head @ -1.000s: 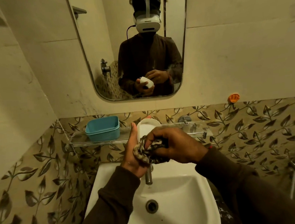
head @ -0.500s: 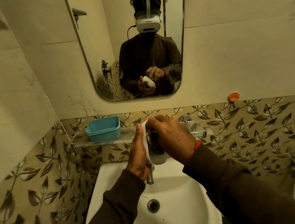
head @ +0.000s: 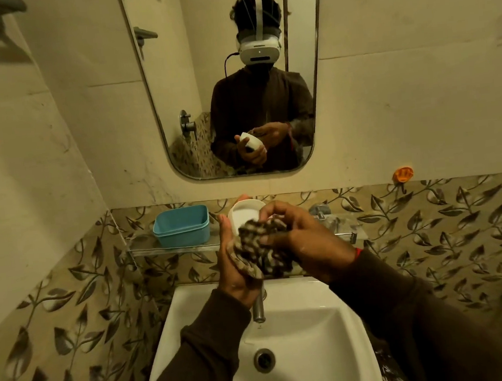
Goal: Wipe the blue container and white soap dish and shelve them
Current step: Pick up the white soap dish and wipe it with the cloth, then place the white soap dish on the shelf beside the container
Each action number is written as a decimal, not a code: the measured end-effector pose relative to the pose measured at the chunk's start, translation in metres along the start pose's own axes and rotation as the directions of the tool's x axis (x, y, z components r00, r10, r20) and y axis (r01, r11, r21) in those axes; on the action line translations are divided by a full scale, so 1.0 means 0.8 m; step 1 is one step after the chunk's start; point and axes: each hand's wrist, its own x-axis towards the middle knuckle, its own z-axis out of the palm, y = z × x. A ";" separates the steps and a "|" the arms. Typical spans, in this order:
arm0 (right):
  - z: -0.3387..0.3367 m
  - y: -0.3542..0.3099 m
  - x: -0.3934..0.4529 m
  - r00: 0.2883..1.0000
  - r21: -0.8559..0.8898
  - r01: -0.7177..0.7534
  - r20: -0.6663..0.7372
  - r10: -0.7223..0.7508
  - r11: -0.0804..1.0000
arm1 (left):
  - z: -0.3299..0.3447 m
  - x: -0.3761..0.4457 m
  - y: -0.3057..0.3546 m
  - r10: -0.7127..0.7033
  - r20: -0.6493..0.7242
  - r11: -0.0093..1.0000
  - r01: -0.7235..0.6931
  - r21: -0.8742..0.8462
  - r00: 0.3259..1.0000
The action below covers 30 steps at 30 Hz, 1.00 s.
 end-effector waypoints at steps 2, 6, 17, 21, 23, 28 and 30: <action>-0.003 0.001 0.006 0.999 0.443 0.034 -0.040 -0.018 0.896 | 0.002 0.004 -0.007 0.037 -0.057 0.998 -0.034 0.051 0.998; -0.026 0.001 0.012 0.992 0.763 0.126 -0.109 -0.066 0.635 | -0.011 0.008 -0.005 0.048 -0.102 0.987 -0.032 0.156 0.994; -0.073 0.052 0.007 0.887 0.065 -0.055 -0.456 0.079 0.996 | -0.046 0.027 -0.003 0.236 -0.282 0.972 -0.229 0.058 0.930; -0.061 0.081 0.010 0.922 -0.501 -0.088 -0.369 -0.120 0.861 | -0.049 0.039 -0.015 0.198 -0.314 0.979 -0.201 0.025 0.929; -0.060 0.094 0.018 0.942 -0.658 -0.059 -0.285 -0.175 0.751 | -0.045 0.043 -0.023 0.136 -0.314 0.988 -0.150 -0.022 0.940; -0.073 0.113 0.041 0.917 -0.703 -0.086 -0.333 -0.221 0.706 | -0.045 0.049 -0.030 0.097 -0.287 0.993 -0.075 0.088 0.953; -0.085 0.119 0.050 0.900 -0.704 -0.123 -0.376 -0.220 0.699 | -0.050 0.057 -0.027 0.106 -0.278 0.928 0.006 0.374 0.955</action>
